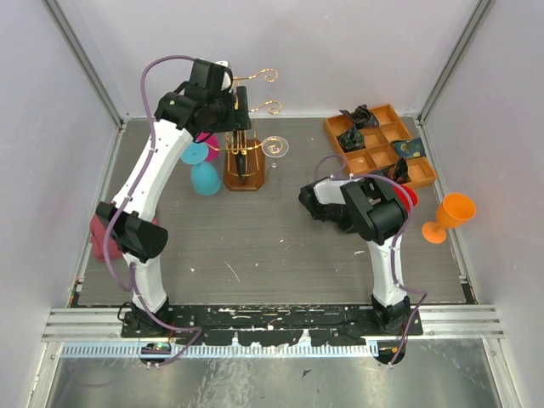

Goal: Take the wine glass off the wine glass rack

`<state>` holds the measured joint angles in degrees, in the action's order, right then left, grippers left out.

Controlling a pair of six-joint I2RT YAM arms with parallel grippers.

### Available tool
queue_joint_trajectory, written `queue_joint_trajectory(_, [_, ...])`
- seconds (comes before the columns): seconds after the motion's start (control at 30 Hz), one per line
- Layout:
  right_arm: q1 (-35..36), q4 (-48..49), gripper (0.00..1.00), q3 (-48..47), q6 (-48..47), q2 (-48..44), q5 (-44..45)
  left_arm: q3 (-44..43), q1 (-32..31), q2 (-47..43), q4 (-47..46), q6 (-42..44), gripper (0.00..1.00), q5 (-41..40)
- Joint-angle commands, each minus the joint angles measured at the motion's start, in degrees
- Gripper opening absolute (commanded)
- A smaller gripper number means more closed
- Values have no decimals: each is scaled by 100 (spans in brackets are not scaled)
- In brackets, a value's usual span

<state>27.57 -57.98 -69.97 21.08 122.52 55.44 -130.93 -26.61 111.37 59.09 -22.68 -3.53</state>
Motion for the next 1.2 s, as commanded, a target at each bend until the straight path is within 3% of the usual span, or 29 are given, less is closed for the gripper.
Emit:
queue_joint_trajectory(0.0, [128, 854, 37, -104, 185, 127, -1166, 419, 7, -706, -423, 95, 81, -48])
queue_joint_trajectory(0.27, [342, 1216, 77, 21, 135, -229, -2076, 903, 4, -1201, -598, 141, 84, -228])
queue_joint_trajectory(0.53, [370, 1683, 80, 152, -185, -780, -3179, 1106, 2, -1355, -548, 116, 84, -299])
queue_joint_trajectory(0.9, [81, 2060, 79, 496, -353, -994, -4019, 1357, 15, -1685, -505, 243, 86, -546])
queue_joint_trajectory(1.17, [91, 2294, 77, 380, -506, -1892, -4869, 1435, 9, -1848, -428, 204, 86, -788])
